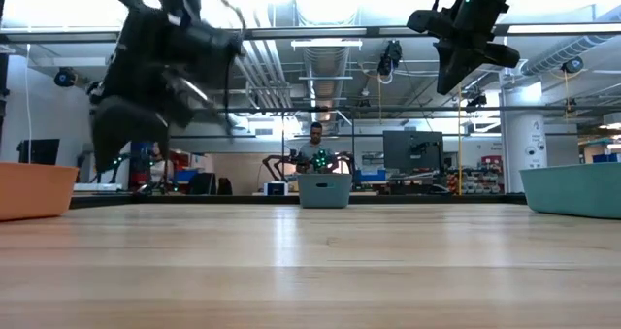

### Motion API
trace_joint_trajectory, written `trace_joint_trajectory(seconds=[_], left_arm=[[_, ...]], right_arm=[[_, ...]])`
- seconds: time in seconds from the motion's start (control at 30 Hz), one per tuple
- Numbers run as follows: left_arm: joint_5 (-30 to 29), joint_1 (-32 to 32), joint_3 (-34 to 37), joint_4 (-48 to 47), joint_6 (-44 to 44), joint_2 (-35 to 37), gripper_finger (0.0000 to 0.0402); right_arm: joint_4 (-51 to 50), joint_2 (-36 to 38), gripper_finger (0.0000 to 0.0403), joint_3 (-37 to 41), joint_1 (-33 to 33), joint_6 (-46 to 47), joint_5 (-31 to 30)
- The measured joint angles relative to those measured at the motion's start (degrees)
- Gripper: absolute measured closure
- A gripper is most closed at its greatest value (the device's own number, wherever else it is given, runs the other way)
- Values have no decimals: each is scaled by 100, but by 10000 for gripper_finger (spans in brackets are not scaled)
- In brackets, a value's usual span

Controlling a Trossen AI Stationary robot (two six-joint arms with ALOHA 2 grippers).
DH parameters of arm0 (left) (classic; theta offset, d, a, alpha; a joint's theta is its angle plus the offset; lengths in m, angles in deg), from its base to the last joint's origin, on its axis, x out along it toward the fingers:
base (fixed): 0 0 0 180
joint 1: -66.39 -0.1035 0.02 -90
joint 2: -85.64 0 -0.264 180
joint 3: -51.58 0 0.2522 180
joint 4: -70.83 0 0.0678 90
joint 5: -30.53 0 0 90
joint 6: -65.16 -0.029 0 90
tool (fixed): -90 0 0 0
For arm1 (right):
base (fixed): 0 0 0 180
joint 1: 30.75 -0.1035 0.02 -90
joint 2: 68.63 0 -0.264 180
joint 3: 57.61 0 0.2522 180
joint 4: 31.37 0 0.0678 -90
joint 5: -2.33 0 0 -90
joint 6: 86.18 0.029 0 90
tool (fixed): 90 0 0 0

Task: Sort blocks
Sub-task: Adjust the orange bin on the table, then return to Home Position

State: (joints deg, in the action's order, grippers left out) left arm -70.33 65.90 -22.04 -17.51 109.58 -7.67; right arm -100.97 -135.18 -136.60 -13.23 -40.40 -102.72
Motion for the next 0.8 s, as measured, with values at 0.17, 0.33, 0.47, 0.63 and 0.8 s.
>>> trace_joint_trajectory(seconds=[0.17, 0.33, 0.47, 0.63, 0.8], left_arm=[[-637, 276, -666, 0, 12, 594, 402], [-1160, 430, -1063, 242, -415, 1415, 402], [-1310, 497, -893, 1208, -1153, 2296, 402], [-1219, 534, -67, 3052, -2166, 3471, 402], [-1428, 525, 442, 4024, -1740, 4299, 402]], right_arm=[[98, 0, 390, 0, 0, -186, 0], [602, 64, 390, 4, -31, -836, 116], [1616, 183, 390, 13, -136, -1744, 263], [3513, 466, 390, 275, -315, -3179, 1097], [4024, 761, 390, 350, -441, -3384, 1189]])
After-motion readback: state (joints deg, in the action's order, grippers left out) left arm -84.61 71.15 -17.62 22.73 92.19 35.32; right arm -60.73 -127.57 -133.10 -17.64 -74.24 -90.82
